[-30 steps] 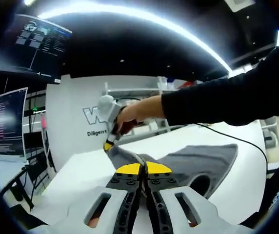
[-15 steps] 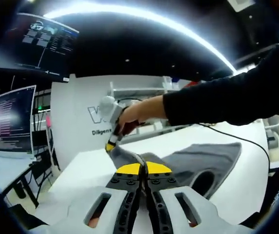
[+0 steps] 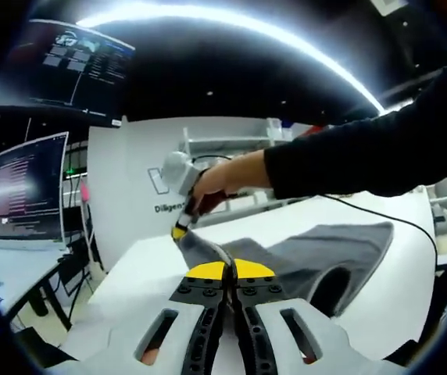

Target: Open the folded towel by lifting each exposed corner and separating the folded layers until the towel lies flat within the target outline without major curled edges

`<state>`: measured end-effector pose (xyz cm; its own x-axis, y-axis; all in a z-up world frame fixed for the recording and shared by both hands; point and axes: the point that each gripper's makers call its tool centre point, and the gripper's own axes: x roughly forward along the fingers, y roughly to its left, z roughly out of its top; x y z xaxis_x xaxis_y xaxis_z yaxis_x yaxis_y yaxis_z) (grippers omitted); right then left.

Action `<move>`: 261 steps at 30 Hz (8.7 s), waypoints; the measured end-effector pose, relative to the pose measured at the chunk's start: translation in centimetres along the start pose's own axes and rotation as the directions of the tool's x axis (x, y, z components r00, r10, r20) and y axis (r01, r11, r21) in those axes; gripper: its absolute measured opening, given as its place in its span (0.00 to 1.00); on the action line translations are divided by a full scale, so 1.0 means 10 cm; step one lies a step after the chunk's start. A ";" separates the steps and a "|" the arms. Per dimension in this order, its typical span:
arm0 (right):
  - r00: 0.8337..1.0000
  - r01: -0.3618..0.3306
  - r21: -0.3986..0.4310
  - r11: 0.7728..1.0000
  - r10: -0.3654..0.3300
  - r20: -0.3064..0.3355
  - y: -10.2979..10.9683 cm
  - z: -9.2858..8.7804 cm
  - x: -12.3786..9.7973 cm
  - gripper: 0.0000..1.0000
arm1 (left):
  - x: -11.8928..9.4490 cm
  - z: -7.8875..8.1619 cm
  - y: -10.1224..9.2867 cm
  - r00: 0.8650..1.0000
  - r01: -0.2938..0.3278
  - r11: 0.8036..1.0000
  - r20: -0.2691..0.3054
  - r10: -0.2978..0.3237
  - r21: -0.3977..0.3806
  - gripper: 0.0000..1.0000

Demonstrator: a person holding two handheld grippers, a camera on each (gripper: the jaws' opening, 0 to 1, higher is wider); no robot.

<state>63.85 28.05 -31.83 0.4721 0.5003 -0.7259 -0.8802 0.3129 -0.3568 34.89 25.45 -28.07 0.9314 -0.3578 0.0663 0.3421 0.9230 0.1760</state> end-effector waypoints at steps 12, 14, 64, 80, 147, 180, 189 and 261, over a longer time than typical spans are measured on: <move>0.999 -0.032 -0.001 0.999 0.032 0.011 0.20 0.20 0.21 0.00 | -0.17 -0.07 0.30 0.997 -0.071 0.997 -0.025 0.072 0.032 0.01; 0.999 -0.037 0.013 0.999 0.037 0.013 0.22 0.24 0.25 0.00 | -0.19 -0.09 0.33 0.996 -0.082 0.996 -0.032 0.083 0.043 0.01; 0.997 -0.039 -0.053 0.998 0.043 0.066 0.60 0.66 0.90 0.00 | -0.52 -0.62 1.10 0.868 -0.252 0.833 -0.266 0.420 0.493 0.01; 0.992 -0.081 -0.009 0.997 0.082 0.092 0.75 0.84 1.06 0.00 | -0.62 -0.70 1.26 0.828 -0.252 0.797 -0.303 0.471 0.549 0.01; 0.948 -0.281 0.212 0.936 0.237 0.211 1.43 1.15 1.35 0.70 | -0.73 -0.77 1.22 0.806 -0.242 0.733 -0.290 0.517 0.636 0.13; 0.963 -0.053 0.117 0.992 0.020 0.269 0.18 0.53 -0.11 1.00 | -0.16 -0.58 0.66 0.922 -0.200 0.915 -0.248 0.297 0.350 1.00; 0.940 0.095 0.194 0.976 -0.152 0.304 -0.52 -0.15 -1.03 1.00 | 0.20 -0.37 0.45 0.962 -0.139 0.975 -0.211 0.175 0.176 1.00; 0.704 0.423 0.599 0.680 -0.663 0.255 -0.97 -3.79 -4.18 0.93 | 1.02 -0.27 1.13 0.898 -0.089 0.996 -0.431 0.092 0.027 0.90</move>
<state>50.81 -26.48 -20.30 0.9281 0.3509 -0.1242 -0.3697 0.9079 -0.1976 48.63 32.62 -28.02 0.9211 -0.1757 -0.3474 0.2545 0.9470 0.1959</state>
